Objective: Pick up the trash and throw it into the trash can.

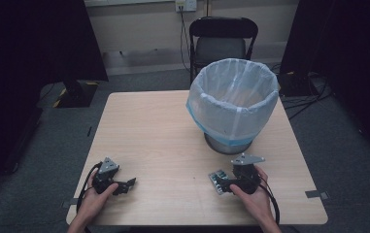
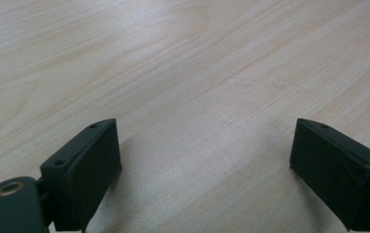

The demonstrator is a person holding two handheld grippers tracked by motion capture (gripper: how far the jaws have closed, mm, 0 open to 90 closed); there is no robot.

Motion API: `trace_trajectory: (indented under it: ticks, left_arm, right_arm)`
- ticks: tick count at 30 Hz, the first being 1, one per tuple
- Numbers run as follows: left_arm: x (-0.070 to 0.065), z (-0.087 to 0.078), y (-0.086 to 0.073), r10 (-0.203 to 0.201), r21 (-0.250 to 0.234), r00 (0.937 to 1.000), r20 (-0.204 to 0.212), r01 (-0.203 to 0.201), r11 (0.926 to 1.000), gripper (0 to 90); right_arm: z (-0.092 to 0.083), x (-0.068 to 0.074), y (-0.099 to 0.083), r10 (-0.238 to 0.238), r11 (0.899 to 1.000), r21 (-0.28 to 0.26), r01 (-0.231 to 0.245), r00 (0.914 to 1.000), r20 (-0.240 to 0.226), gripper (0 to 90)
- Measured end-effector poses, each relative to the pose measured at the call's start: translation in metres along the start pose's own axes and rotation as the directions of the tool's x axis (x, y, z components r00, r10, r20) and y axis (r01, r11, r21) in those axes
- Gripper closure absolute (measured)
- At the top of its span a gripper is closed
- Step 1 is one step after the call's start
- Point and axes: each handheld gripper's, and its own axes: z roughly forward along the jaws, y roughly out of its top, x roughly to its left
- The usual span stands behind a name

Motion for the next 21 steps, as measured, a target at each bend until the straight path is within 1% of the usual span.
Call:
trace_trajectory:
  ticks: [1, 3, 4, 5, 8, 10, 11, 13, 14, 17, 19, 20, 21]
  left_arm:
    - [0.000, 0.000, 0.000, 0.000, 0.000, 1.0000, 0.000, 0.000, 1.0000, 10.5]
    - [0.000, 0.000, 0.000, 0.000, 0.000, 1.0000, 0.000, 0.000, 1.0000, 10.5]
    - [0.000, 0.000, 0.000, 0.000, 0.000, 1.0000, 0.001, 0.000, 1.0000, 10.5]
    - [0.000, 0.000, 0.000, 0.000, 0.000, 1.0000, 0.001, 0.000, 1.0000, 10.5]
    - [0.000, 0.000, 0.000, -0.001, 0.000, 1.0000, 0.001, 0.001, 1.0000, 10.5]
    - [0.000, 0.000, 0.000, -0.001, 0.000, 1.0000, 0.002, 0.001, 1.0000, 10.5]
    - [0.000, 0.000, 0.000, 0.000, 0.000, 1.0000, 0.001, 0.000, 1.0000, 10.5]
    - [0.000, 0.000, 0.000, -0.001, 0.000, 1.0000, 0.002, 0.001, 1.0000, 10.5]
    - [0.000, 0.000, 0.000, -0.001, 0.000, 1.0000, 0.001, 0.001, 1.0000, 10.5]
    - [0.000, 0.000, 0.000, -0.001, 0.000, 1.0000, 0.002, 0.001, 1.0000, 10.5]
    - [0.000, 0.000, 0.000, 0.000, 0.000, 1.0000, 0.002, 0.000, 1.0000, 10.5]
    - [0.000, 0.000, 0.000, 0.000, 0.000, 1.0000, 0.002, 0.000, 1.0000, 10.5]
    - [0.000, 0.000, 0.000, 0.000, 0.000, 1.0000, 0.002, 0.000, 1.0000, 10.5]
  right_arm:
    - [0.005, 0.002, -0.002, 0.003, 1.000, 0.017, -0.003, 0.9999, -0.014, 14.7]
    - [0.010, 0.006, -0.005, -0.006, 0.999, 0.035, 0.006, 0.9999, -0.008, 14.6]
    - [0.010, 0.006, -0.005, -0.006, 0.999, 0.035, 0.006, 0.9999, -0.008, 14.6]
    - [0.014, 0.008, -0.007, -0.011, 0.999, 0.047, 0.011, 0.9999, -0.008, 14.6]
    - [0.016, 0.010, -0.008, -0.015, 0.998, 0.054, 0.015, 0.9999, -0.005, 14.6]
    - [0.020, 0.012, -0.009, -0.035, 0.997, 0.065, 0.035, 0.9994, -0.001, 13.9]
    - [0.021, 0.013, -0.009, -0.043, 0.996, 0.073, 0.042, 0.9990, 0.010, 14.1]
    - [0.022, 0.013, -0.009, -0.046, 0.996, 0.077, 0.045, 0.9988, 0.015, 14.4]
    - [0.024, 0.013, -0.010, -0.047, 0.996, 0.080, 0.046, 0.9989, 0.006, 14.2]
    - [0.026, 0.015, -0.010, -0.055, 0.995, 0.080, 0.054, 0.9984, 0.012, 14.4]
    - [0.026, 0.016, -0.010, -0.060, 0.995, 0.080, 0.058, 0.9980, 0.022, 16.7]
    - [0.026, 0.017, -0.010, -0.085, 0.994, 0.077, 0.081, 0.9954, 0.044, 24.0]
    - [0.026, 0.017, -0.010, -0.085, 0.994, 0.077, 0.081, 0.9954, 0.044, 24.0]
